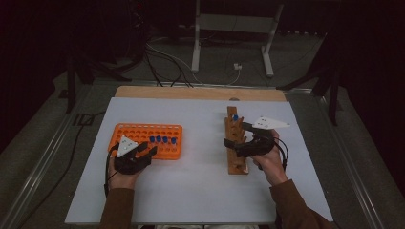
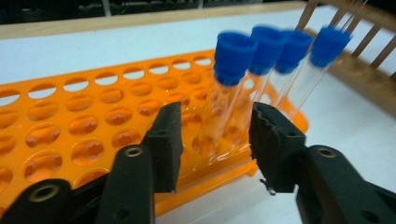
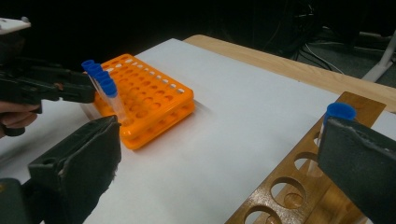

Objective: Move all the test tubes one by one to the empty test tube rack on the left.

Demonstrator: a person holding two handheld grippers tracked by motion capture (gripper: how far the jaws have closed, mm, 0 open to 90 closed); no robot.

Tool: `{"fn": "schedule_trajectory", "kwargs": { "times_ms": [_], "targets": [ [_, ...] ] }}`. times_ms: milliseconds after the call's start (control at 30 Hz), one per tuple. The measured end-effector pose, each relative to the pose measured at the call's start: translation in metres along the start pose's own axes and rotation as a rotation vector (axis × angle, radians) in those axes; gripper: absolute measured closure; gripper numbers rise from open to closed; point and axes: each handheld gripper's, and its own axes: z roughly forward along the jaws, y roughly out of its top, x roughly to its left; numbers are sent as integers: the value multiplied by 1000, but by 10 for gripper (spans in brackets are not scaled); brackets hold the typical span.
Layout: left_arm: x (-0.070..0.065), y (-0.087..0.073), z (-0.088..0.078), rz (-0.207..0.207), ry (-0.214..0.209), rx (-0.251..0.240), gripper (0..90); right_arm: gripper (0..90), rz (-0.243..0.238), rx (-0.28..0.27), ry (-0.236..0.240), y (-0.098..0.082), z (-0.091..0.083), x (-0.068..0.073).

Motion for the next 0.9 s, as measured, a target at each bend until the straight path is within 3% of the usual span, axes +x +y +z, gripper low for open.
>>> {"fn": "schedule_trajectory", "kwargs": {
  "times_ms": [200, 267, 400, 533, 700, 900],
  "targets": [
    [-1, 3, -10, -21, -43, -48, 461, 0, 2, -2, -3, 0, 0, -2],
    [-2, 4, -13, -29, -38, -69, 383, 0, 0, -5, -5, 0, -1, -2],
    [-4, 8, -14, -23, -9, -82, 242, 0, -6, -6, -26, 1, -1, -4],
    [-3, 7, -13, -30, 6, -65, 161, 0, -35, 3, -59, 2, 1, -7],
    [-2, 7, -11, -40, 43, -43, 6, 0, -34, -4, -76, 2, 4, -16],
    [-1, 7, -12, -33, 64, -44, 5, 0, -17, 5, -104, 0, 11, -33]
  ]
}}
